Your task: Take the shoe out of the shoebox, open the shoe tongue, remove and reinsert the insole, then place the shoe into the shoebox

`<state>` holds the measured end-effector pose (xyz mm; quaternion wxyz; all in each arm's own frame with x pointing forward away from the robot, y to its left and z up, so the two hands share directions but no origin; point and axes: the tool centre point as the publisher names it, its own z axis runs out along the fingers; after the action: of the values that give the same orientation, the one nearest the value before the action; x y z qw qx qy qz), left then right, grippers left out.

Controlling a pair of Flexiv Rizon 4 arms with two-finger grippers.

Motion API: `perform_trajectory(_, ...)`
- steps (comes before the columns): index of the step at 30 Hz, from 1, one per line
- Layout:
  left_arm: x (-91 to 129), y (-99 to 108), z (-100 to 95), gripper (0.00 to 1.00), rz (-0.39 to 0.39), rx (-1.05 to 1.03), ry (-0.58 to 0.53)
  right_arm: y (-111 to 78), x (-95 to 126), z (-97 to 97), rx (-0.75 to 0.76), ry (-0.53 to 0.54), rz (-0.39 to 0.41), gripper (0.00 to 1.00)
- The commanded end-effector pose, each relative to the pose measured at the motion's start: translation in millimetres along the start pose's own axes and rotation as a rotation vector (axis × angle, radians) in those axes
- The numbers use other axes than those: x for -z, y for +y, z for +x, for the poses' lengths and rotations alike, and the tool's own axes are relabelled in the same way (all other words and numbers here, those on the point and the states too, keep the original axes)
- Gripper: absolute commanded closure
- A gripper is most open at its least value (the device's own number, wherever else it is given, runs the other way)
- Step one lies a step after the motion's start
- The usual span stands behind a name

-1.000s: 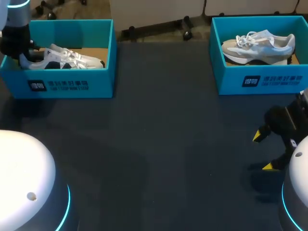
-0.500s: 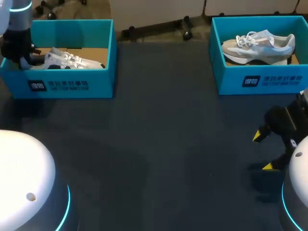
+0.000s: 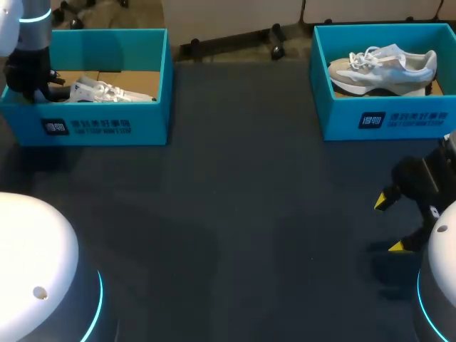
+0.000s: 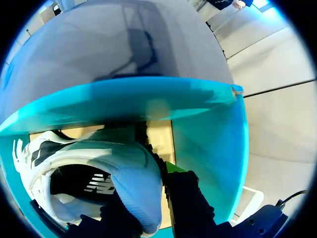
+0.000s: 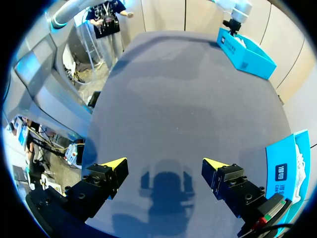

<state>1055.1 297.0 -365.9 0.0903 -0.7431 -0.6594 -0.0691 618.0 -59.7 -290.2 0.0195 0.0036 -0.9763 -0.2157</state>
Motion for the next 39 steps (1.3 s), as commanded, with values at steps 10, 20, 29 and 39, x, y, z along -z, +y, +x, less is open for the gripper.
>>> perform_trajectory(10, -7.1, 5.8, -3.5, 0.68, 0.017, -0.032, -0.032, -0.1, -0.6, 1.0, 0.0, -0.002, 0.003, 0.0)
perform_trajectory(20, -2.3, 9.5, -5.6, 0.51, 0.016, -0.034, -0.059, -0.1, -0.6, 1.0, 0.0, -0.002, 0.003, 0.0)
perform_trajectory(29, 16.0, 5.1, -1.7, 0.0, -0.004, -0.027, -0.089, -0.1, -0.6, 1.0, 0.0, -0.002, 0.003, 0.0)
perform_trajectory(39, 82.1, -8.6, 6.7, 0.0, -0.057, 0.013, -0.132, -0.1, -0.6, 1.0, 0.0, -0.002, 0.003, 0.0)
